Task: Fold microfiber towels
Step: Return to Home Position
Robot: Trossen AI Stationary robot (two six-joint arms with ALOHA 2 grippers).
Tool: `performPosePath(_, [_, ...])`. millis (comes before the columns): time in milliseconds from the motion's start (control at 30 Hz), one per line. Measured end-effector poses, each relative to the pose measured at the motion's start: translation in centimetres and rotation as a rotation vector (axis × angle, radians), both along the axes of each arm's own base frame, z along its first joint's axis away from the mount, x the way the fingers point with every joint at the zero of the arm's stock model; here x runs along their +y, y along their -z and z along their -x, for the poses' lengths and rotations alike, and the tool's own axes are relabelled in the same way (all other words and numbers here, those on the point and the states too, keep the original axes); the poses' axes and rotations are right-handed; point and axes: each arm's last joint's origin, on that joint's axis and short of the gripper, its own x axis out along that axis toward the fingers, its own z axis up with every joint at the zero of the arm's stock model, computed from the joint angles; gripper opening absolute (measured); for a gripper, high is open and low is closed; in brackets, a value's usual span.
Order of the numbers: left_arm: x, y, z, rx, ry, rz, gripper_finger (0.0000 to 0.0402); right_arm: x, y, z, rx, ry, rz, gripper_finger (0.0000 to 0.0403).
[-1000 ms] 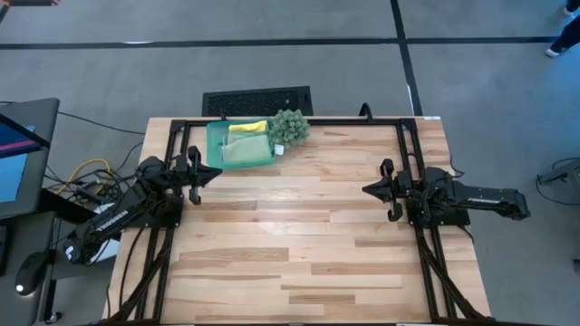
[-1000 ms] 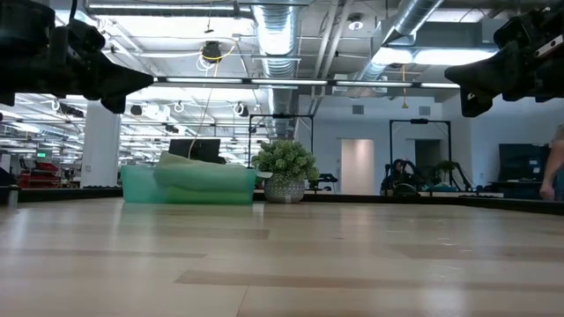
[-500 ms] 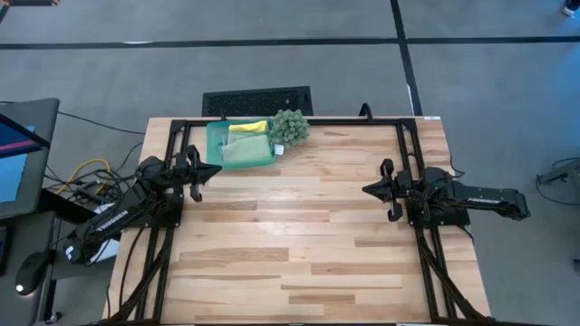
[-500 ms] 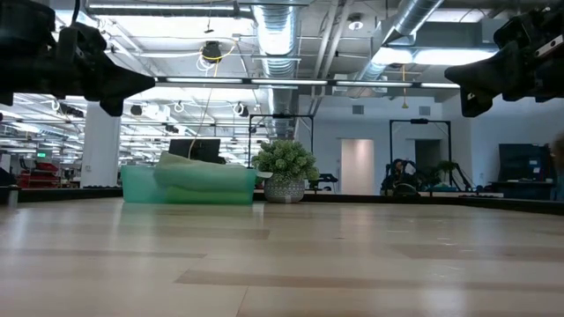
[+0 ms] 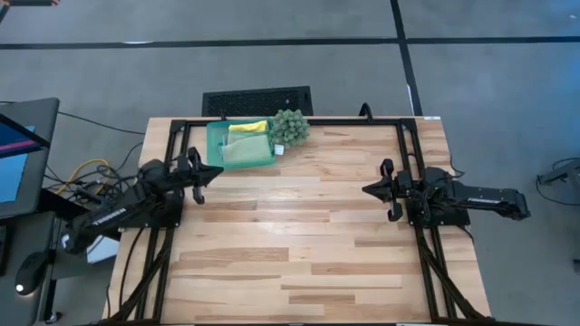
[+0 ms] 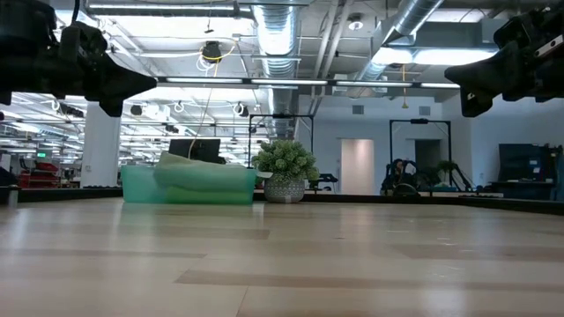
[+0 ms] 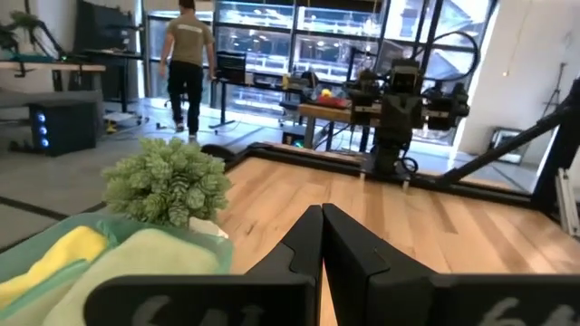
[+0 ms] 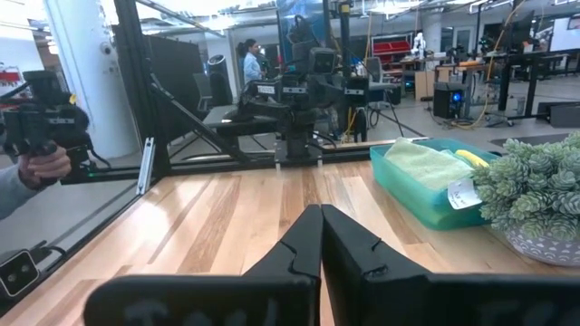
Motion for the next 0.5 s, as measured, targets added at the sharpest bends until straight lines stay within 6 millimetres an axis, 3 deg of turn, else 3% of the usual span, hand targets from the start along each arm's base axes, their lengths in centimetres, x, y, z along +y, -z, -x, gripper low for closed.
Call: performPosePath(500, [-3.9,0.4,-1.4,0.074,-0.048,-0.119,0.0000,0.0,0.0,0.0,0.000,0.000,0.000,0.0032])
